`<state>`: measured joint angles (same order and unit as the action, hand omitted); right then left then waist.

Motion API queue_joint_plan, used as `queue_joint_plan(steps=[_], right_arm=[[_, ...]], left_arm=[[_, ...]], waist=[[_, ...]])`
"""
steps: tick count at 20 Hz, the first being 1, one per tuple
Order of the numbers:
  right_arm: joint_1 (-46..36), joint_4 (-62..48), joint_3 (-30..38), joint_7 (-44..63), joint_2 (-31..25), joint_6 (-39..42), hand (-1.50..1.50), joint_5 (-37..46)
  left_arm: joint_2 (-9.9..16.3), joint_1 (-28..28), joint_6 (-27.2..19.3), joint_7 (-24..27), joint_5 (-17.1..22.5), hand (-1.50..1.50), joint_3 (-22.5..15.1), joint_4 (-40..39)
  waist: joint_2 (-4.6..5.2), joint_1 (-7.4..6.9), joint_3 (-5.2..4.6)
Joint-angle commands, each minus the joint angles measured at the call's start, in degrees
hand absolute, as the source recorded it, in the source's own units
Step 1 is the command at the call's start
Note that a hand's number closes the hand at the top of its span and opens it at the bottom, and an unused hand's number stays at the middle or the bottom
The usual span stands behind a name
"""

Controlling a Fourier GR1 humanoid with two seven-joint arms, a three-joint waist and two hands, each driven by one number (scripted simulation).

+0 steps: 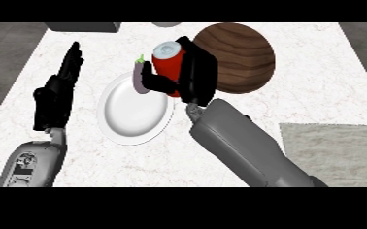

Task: Pick the can from the placemat and place it in the bowl

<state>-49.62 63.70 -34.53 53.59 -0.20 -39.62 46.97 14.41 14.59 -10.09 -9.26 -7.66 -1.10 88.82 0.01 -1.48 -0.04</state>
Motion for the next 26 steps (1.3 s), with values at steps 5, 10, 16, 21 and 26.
queue_joint_plan(steps=[5, 10, 16, 21, 26], right_arm=[[-3.23, -14.04, 9.95, -10.75, -2.1, -8.64, 1.5, -0.3], [-0.77, -17.66, 12.06, -15.65, -8.42, -7.26, 1.5, 0.53], [-4.58, -34.33, 16.47, -22.96, -11.69, -11.33, 1.5, 0.97], [-4.62, -40.35, 24.28, -31.96, -11.77, -14.75, 1.5, -7.22], [-3.83, -40.08, 30.99, -42.92, -11.77, -5.66, -1.5, -17.45]], left_arm=[[-2.07, 0.89, -1.21, -1.18, -1.75, 0.0, -0.98, 0.88], [2.03, -1.44, 3.38, -2.16, 2.66, 0.0, 3.37, 4.1], [0.52, 0.26, 2.5, 1.39, 0.63, 0.0, 2.31, -0.59], [-1.4, -2.34, 1.75, 2.38, -0.59, 0.0, 0.09, 2.56], [-1.69, -0.77, 2.25, 1.62, -0.21, 0.0, 0.12, 1.42]], waist=[[0.39, 0.49, 0.06], [0.17, 0.66, 0.05], [0.93, -0.43, 0.08], [1.46, -2.06, 0.2], [1.8, -2.3, 0.31]])
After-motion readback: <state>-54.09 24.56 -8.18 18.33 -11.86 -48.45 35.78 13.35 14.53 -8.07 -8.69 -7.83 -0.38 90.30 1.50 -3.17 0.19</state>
